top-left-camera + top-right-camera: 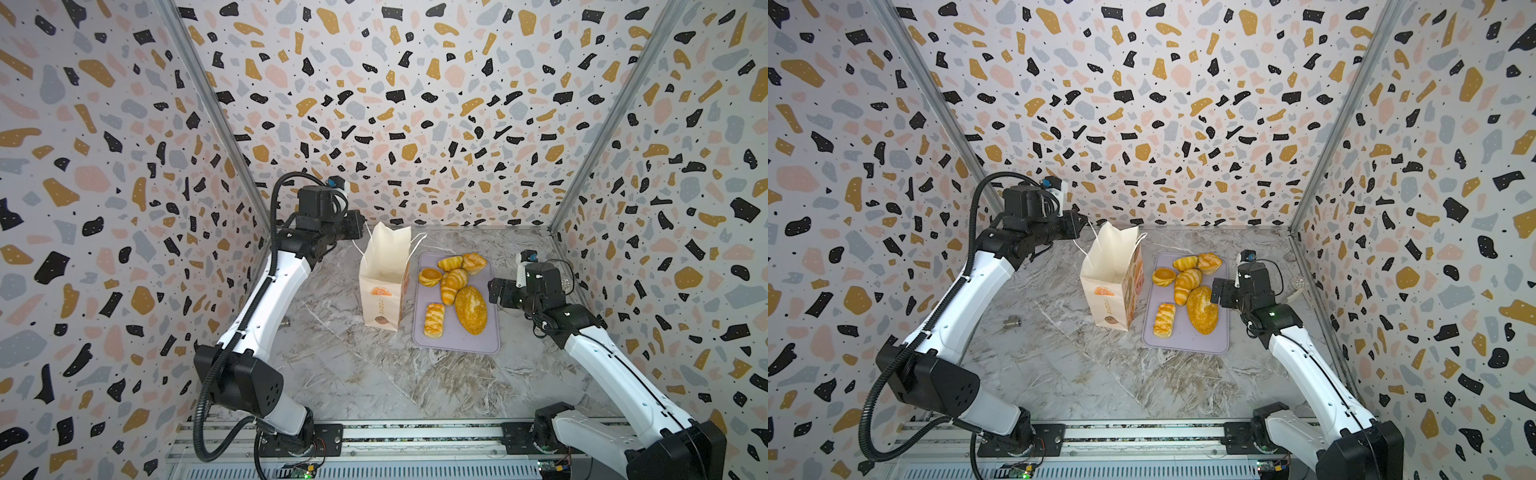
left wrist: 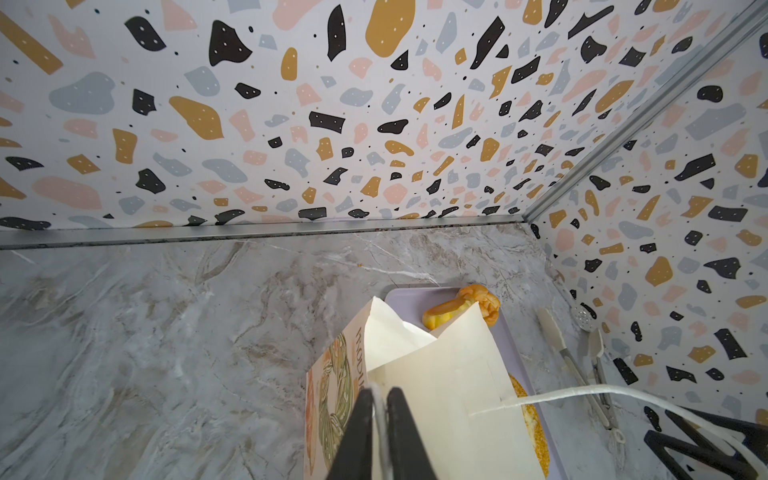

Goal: Place the fake bread into the paper bag

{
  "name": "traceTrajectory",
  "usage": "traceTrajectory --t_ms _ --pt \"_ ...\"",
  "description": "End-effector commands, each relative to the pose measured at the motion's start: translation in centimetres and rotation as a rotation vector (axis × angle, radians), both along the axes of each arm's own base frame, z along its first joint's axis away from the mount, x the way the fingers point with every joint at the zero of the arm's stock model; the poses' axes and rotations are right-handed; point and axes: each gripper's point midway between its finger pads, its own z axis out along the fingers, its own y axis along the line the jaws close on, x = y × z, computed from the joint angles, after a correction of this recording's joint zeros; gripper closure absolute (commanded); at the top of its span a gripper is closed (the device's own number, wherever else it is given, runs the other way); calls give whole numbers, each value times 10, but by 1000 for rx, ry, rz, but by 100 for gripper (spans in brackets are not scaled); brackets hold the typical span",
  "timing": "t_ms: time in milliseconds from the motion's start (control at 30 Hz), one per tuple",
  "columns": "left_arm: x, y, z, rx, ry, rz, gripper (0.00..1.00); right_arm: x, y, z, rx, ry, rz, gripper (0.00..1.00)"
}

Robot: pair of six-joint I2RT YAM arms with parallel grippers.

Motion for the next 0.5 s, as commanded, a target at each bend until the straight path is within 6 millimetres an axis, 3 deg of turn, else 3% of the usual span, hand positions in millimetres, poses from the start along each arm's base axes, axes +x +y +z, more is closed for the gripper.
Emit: traceTrajectory --t_ms 0,267,467 --pt "2 -3 18 -20 -56 -13 99 4 -1 23 19 -52 -9 1" --pt "8 -3 -12 -126 -19 12 100 8 -2 25 18 -43 -18 1" --pt "11 13 -25 -112 -6 39 100 8 -16 27 -9 -20 -53 1"
